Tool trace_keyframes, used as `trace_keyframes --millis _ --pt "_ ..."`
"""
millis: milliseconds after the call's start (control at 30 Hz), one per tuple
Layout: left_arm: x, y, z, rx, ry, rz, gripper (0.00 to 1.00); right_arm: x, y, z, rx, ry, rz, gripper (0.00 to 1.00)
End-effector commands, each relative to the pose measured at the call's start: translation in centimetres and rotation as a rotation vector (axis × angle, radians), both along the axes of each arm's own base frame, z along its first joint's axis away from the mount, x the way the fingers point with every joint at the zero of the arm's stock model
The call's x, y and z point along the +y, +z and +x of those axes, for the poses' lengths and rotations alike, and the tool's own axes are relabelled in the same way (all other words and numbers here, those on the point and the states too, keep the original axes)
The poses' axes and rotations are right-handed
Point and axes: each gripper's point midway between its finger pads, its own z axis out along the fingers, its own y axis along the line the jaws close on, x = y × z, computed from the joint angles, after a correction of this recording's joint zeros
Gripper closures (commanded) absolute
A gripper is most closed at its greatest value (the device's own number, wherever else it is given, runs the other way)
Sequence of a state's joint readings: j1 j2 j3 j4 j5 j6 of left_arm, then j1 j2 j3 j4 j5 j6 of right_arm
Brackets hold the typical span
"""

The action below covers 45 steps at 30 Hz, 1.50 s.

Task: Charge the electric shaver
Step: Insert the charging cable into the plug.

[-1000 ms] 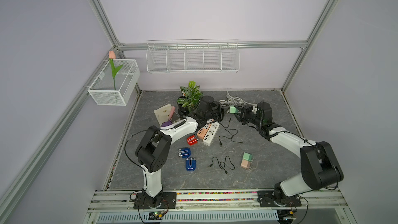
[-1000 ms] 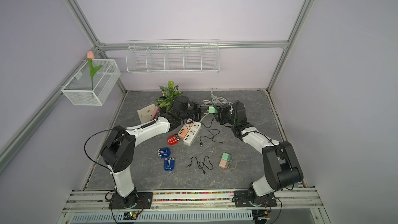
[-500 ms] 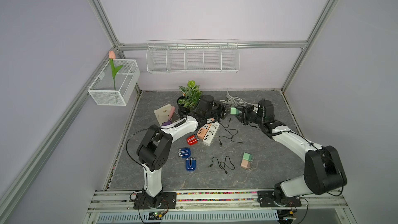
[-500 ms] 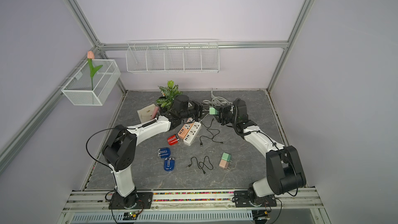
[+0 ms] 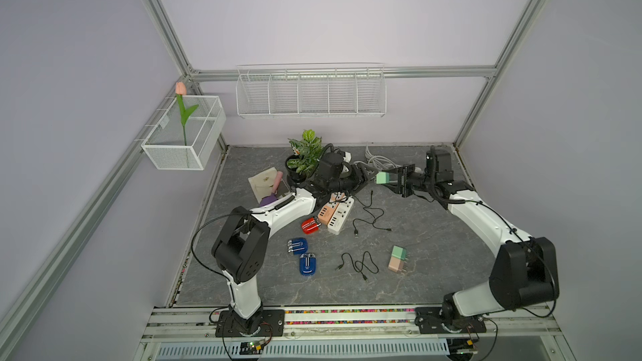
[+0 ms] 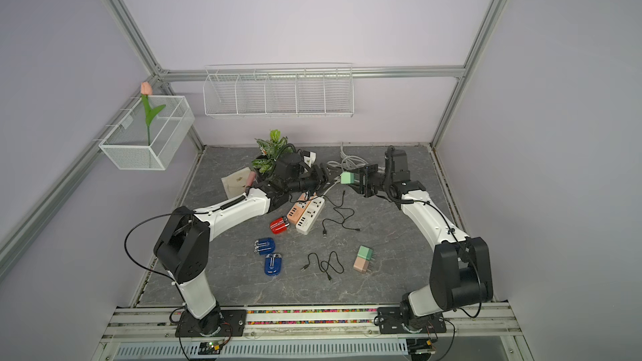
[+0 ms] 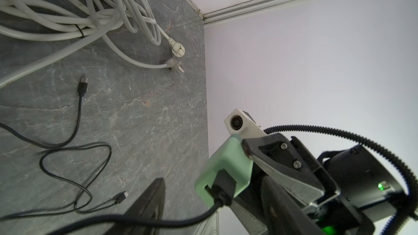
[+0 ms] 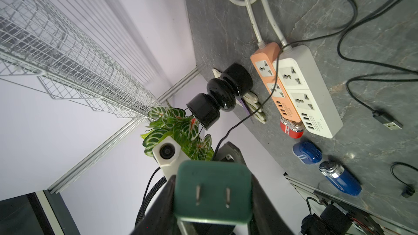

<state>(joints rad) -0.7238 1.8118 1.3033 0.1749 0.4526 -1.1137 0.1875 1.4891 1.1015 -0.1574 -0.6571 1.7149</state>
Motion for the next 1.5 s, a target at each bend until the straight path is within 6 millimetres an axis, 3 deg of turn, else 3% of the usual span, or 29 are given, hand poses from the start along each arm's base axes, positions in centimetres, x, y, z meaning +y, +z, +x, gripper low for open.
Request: trace_keyframes --millis 0,533,800,1000,1200,1300,1467 --pt "-1.0 1.2 -0.7 -0.191 -0.057 0.016 0.34 0.2 -0.6 -0.9 0.076 0.033 0.027 0.93" --pt "-2.3 -0.3 -1.0 -0.261 -0.108 0.028 0.58 0.8 0.2 -0.3 0.085 0.027 0.142 0.93" --pt "-2.7 0.4 -0.8 -0.263 -0.104 -0.003 0.81 0.9 0.1 -0.4 0.096 0.025 0.161 0.93" --pt "-2.7 1.7 -0.8 -0.272 -0.092 -0.023 1.0 0.8 -0.3 -0.3 0.095 0.013 0.165 0.69" --pt "-2.3 2.6 -0.8 -0.273 -0.072 -0.022 1.0 0.7 -0.1 0.0 0.069 0.011 0.151 0.27" --pt "-1.9 3.2 -0.8 -0.272 -0.053 -0.008 1.0 0.4 0.1 -0.1 0.043 0.008 0.121 0.15" --pt "-0.5 4.1 -0.7 -0.273 -0.002 0.049 1.0 -0.4 0.8 -0.4 -0.024 0.011 0.032 0.06"
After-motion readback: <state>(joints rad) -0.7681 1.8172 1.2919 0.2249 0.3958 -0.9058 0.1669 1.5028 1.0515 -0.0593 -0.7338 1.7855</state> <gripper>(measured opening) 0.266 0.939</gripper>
